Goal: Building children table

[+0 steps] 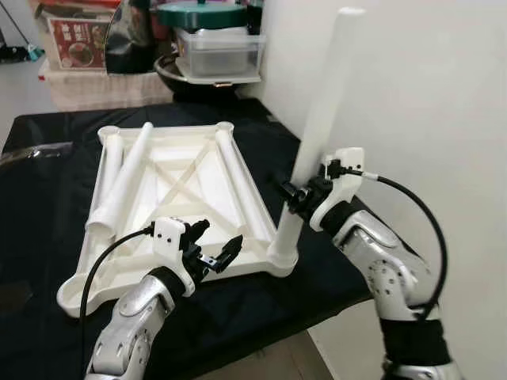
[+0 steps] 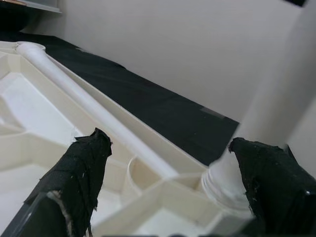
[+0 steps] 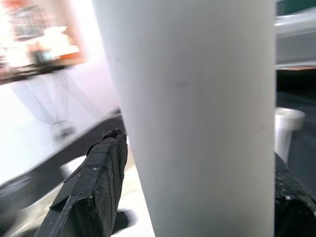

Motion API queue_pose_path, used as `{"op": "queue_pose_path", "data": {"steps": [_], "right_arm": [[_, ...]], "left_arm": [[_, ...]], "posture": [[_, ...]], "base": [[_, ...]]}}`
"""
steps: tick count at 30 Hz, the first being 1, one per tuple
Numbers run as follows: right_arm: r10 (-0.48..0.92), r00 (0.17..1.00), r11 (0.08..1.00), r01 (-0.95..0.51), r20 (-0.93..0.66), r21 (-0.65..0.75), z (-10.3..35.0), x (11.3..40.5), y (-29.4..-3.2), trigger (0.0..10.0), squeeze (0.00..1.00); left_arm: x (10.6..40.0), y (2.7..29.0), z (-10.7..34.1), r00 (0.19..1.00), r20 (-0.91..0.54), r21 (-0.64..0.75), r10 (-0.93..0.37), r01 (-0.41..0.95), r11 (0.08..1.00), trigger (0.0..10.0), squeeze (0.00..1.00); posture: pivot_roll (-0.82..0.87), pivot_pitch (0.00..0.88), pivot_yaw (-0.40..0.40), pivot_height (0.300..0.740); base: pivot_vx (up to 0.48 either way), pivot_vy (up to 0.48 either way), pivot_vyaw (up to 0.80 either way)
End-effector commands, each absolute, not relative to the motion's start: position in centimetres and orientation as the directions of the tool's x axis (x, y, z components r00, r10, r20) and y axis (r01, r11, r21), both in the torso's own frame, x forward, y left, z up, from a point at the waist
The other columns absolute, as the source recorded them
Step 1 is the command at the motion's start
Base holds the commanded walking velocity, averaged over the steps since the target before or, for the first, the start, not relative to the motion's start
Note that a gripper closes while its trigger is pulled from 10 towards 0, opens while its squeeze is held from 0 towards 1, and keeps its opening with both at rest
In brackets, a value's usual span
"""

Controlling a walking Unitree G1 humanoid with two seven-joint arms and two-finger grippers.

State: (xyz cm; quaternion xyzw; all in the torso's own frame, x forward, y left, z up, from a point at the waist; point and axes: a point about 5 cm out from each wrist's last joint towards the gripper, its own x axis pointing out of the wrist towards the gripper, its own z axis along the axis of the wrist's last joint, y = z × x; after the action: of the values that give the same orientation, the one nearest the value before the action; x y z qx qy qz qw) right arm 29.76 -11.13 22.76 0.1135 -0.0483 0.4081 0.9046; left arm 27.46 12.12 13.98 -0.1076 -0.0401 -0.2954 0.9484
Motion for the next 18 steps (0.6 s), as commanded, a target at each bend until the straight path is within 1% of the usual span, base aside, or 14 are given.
{"op": "queue_pose_path", "data": {"steps": [1,2,3,4,5,6,7,10,12,13,14,15,16,18], "right_arm": [[0.837,0.520,0.500,-0.853,0.170,0.150,22.2,28.4,-9.8,10.0,0.00],[0.876,0.458,0.441,-0.888,0.153,0.130,21.6,27.7,-9.5,10.0,0.00],[0.910,0.396,0.379,-0.915,0.127,0.138,20.6,27.1,-9.3,8.9,0.00],[0.928,0.357,0.340,-0.929,0.110,0.147,20.0,26.7,-9.2,8.9,0.00],[0.938,0.336,0.320,-0.935,0.090,0.153,19.2,26.5,-9.1,7.7,0.00],[0.941,0.329,0.314,-0.936,0.078,0.156,18.8,26.4,-9.0,7.7,0.00],[0.939,0.337,0.323,-0.933,0.070,0.160,18.4,26.5,-9.0,5.8,0.00],[0.932,0.356,0.343,-0.925,0.060,0.167,18.1,26.8,-9.0,5.7,0.00],[0.926,0.375,0.362,-0.916,0.050,0.171,17.9,27.0,-9.1,5.3,0.00],[0.905,0.423,0.409,-0.895,0.049,0.176,17.7,27.5,-9.2,3.5,0.00],[0.863,0.503,0.484,-0.851,0.053,0.203,17.6,28.4,-9.6,0.0,0.00],[0.767,0.641,0.623,-0.753,0.029,0.212,17.3,29.8,-10.3,0.0,0.00],[0.767,0.641,0.623,-0.753,0.029,0.212,17.3,29.8,-10.3,0.0,0.00],[0.480,0.872,0.865,-0.452,-0.098,0.216,15.9,32.4,-12.4,0.0,0.00]], "left_arm": [[27.4,11.9,13.8,0.821,0.138,-0.198,-0.554,0.571,0.797,10.0,0.00],[27.4,11.9,13.8,0.821,0.138,-0.198,-0.554,0.571,0.797,10.0,0.00],[27.4,11.9,13.7,0.821,0.137,-0.198,-0.554,0.571,0.797,10.0,0.00],[27.3,11.9,13.7,0.821,0.137,-0.198,-0.554,0.571,0.797,10.0,0.00],[27.3,11.9,13.7,0.821,0.137,-0.198,-0.554,0.571,0.797,10.0,0.00],[27.3,11.9,13.7,0.821,0.137,-0.199,-0.554,0.570,0.797,10.0,0.00],[27.3,11.9,13.7,0.821,0.136,-0.199,-0.554,0.570,0.797,10.0,0.00],[27.3,11.9,13.7,0.821,0.136,-0.199,-0.554,0.570,0.797,10.0,0.00],[27.3,11.9,13.7,0.821,0.136,-0.199,-0.554,0.570,0.797,10.0,0.00],[27.3,11.9,13.7,0.821,0.136,-0.199,-0.555,0.571,0.796,10.0,0.00],[27.3,11.9,13.7,0.820,0.135,-0.200,-0.556,0.572,0.796,10.0,0.00],[27.3,12.0,13.7,0.819,0.135,-0.200,-0.557,0.573,0.795,10.0,0.00],[27.3,12.0,13.7,0.819,0.135,-0.200,-0.557,0.573,0.795,10.0,0.00],[27.3,12.0,13.6,0.819,0.134,-0.201,-0.558,0.574,0.794,10.0,0.00]], "posture": [[0.06,0.000,-0.109,0.740],[0.07,0.000,-0.112,0.740],[0.07,0.000,-0.113,0.740],[0.07,0.000,-0.113,0.740],[0.07,0.000,-0.114,0.740],[0.07,0.000,-0.114,0.740],[0.07,0.000,-0.114,0.740],[0.07,0.000,-0.114,0.740],[0.07,0.000,-0.114,0.740],[0.07,0.000,-0.108,0.740],[0.07,0.000,-0.106,0.740],[0.07,0.000,-0.106,0.740],[0.07,0.000,-0.106,0.740],[0.06,0.000,-0.104,0.740]], "base": [[0.000,0.000,0.00],[0.000,0.000,0.00],[0.000,0.000,0.00],[0.000,0.000,0.00],[0.000,0.000,0.00],[0.000,0.000,0.00],[0.000,0.000,0.00],[0.000,0.000,0.00],[0.000,0.000,0.00],[0.000,0.000,0.00],[0.000,0.000,0.00],[0.000,0.000,0.00],[0.000,0.000,0.00],[0.000,0.000,0.00]]}}
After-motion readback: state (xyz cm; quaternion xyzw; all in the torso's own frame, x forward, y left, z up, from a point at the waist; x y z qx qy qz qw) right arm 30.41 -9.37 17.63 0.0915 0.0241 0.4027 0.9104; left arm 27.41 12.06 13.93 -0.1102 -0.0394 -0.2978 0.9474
